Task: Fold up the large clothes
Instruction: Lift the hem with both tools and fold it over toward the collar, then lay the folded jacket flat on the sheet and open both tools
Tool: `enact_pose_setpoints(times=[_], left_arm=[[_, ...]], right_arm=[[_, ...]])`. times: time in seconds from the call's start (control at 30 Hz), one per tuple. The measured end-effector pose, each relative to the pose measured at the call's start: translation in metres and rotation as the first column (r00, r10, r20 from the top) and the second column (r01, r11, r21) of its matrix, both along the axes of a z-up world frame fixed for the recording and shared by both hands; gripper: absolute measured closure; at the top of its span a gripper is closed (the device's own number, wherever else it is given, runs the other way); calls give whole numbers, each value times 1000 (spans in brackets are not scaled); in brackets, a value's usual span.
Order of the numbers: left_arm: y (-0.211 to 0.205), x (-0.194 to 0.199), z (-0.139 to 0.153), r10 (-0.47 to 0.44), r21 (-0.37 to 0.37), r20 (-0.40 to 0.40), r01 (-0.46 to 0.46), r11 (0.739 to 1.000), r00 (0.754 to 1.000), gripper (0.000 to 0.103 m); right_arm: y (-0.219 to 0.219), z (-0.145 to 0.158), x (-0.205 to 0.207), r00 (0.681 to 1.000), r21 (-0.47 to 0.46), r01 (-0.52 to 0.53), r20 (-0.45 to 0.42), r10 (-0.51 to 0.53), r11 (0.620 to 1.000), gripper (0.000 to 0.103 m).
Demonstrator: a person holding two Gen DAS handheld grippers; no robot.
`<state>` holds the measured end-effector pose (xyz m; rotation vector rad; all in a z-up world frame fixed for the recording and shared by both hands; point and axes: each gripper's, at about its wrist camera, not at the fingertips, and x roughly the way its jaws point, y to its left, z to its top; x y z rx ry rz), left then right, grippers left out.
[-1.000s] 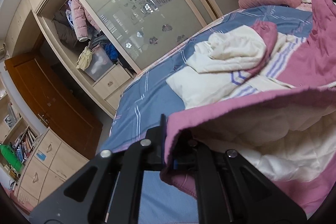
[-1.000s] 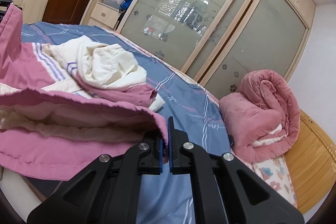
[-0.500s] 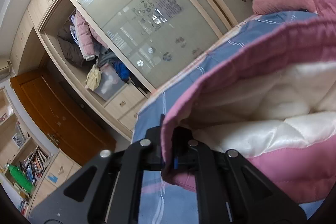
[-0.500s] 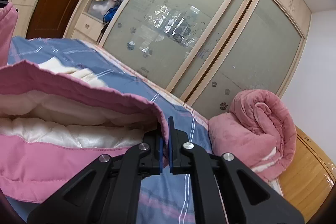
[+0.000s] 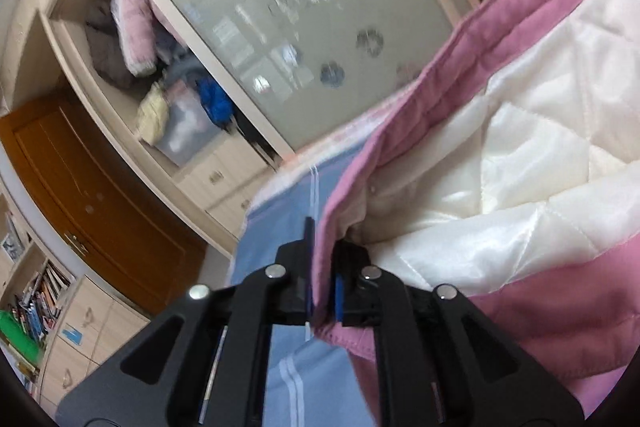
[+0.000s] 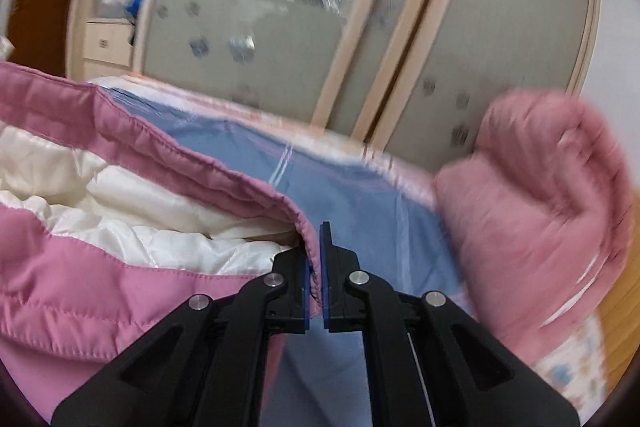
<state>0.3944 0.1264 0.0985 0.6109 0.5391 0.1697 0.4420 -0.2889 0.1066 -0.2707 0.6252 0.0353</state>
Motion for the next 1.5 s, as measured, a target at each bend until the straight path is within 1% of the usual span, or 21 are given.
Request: enact_pose_setpoints(times=[0.07,0.13,0.17,0.23,0.37,0.5,0.57,0.6,0.67,0.73,0.83,0.9,0.93,1.03,1.07,1.17,1.27,1.3,1.37,1.43,1.5], left_arm=[[0,25,-25,13,30,-53,-11,999,999,79],[3,42,-39,16,9,-82,-15,1000,997,49],[5,45,-38,17,-6,-76,-17,1000,997,39],[14,50,-27,56,-51,-23,-58,997,998,5],[38,51,15,65,-218,1,-64,974,998,2],[49,36,61,36,-392,64,-8,920,997,2],[48,35,67,37,-416,46,-15,909,998,2],[42,37,66,51,-361,29,-37,932,998,2],[32,43,62,44,-279,0,-42,959,999,2],[23,48,54,33,-189,-56,-43,981,998,2],[2,47,34,-5,27,-100,8,1000,995,2],[-4,50,21,-51,19,-201,56,998,978,2],[-2,53,15,-113,-88,-296,91,992,948,2],[9,70,12,-249,-394,-416,74,916,874,2],[15,75,15,-248,-459,-406,39,888,879,2],[38,76,41,-189,-607,-249,-1,795,950,2],[59,49,67,-200,-769,-109,45,637,974,2],[55,41,71,-231,-764,-106,69,641,967,2],[26,1,73,-252,-595,-109,140,792,962,2],[-3,-38,62,-281,-405,-108,216,889,954,2],[-24,-73,48,-350,-337,-133,289,896,927,2]], right_arm=[[3,-23,15,999,8,11,-54,-11,1000,99],[6,-42,25,995,21,21,-96,-19,1000,96],[6,-48,27,992,40,38,-118,-33,998,88],[0,-47,26,991,79,89,-112,-80,993,55],[-32,-8,6,990,265,122,40,-137,957,22],[-38,39,-37,957,355,95,223,-183,930,7],[-33,53,-46,945,329,88,270,-182,940,1],[-28,58,-47,949,307,73,270,-161,949,1],[-25,62,-34,968,269,69,214,-130,961,1],[-21,57,-13,993,210,90,57,-104,974,1],[-10,49,4,993,106,81,-95,-71,991,1],[-8,38,15,968,145,49,-250,-11,988,1],[-11,34,17,947,190,52,-321,12,980,1],[-17,34,22,919,336,64,-387,76,940,1],[-19,37,22,919,382,62,-383,97,922,1],[-25,63,5,963,481,2,-238,128,877,1],[2,77,-37,970,405,-154,-114,216,901,1],[10,78,-51,962,386,-202,-96,257,900,1],[36,61,-87,935,332,-281,-118,336,900,1],[61,36,-120,908,295,-337,-147,391,894,1],[93,7,-136,862,299,-373,-239,447,878,1]])
